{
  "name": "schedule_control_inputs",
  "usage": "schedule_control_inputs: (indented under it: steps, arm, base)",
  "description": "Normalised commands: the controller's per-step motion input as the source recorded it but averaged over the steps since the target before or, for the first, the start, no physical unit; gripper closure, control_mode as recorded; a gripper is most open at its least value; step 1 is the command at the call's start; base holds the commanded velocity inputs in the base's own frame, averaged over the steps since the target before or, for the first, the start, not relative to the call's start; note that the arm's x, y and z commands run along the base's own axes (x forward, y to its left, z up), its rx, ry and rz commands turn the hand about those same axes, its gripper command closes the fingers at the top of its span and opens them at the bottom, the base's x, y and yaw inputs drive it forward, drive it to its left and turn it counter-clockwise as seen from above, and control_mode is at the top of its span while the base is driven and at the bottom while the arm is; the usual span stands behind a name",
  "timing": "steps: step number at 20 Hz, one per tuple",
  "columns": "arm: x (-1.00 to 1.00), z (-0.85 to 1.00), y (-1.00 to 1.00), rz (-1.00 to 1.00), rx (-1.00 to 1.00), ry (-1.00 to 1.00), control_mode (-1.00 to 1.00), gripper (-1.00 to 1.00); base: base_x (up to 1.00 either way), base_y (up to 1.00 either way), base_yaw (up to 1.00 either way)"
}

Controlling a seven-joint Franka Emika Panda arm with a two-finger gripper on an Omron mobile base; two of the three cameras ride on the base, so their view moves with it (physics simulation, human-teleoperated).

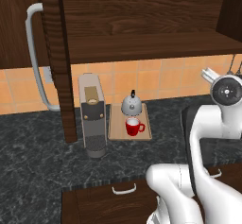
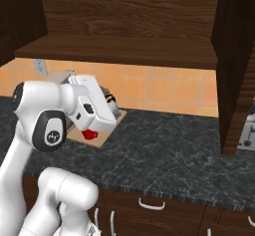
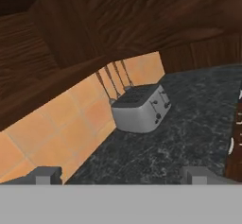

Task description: Pick the kettle from the counter and place it on the tray. Then pick the mug from the cabinet and place it on the tray. Then close the cabinet doors.

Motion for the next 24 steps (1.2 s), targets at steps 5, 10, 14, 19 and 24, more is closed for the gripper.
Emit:
schedule_control_inputs:
  steps: [5,10,14,19,24]
  arm:
    - [-0.48,0.23,-0.43,-0.26,0.0,-0.08,-1.0,-1.0]
    - [-0.64,0.15,-0.6,-0.1,0.05,-0.25,-1.0,-1.0]
    - [-0.6,0.26,-0.65,-0.03,0.12,-0.16,-1.0,-1.0]
    - [-0.49,0.49,-0.46,-0.17,0.07,-0.15,-1.0,-1.0]
    - [-0.47,0.48,-0.49,-0.21,0.09,-0.26,-1.0,-1.0]
  base:
    - [0.0,0.0,0.0]
    - [0.0,0.0,0.0]
    - [0.0,0.0,0.0]
    - [0.0,0.0,0.0]
    - [0.0,0.0,0.0]
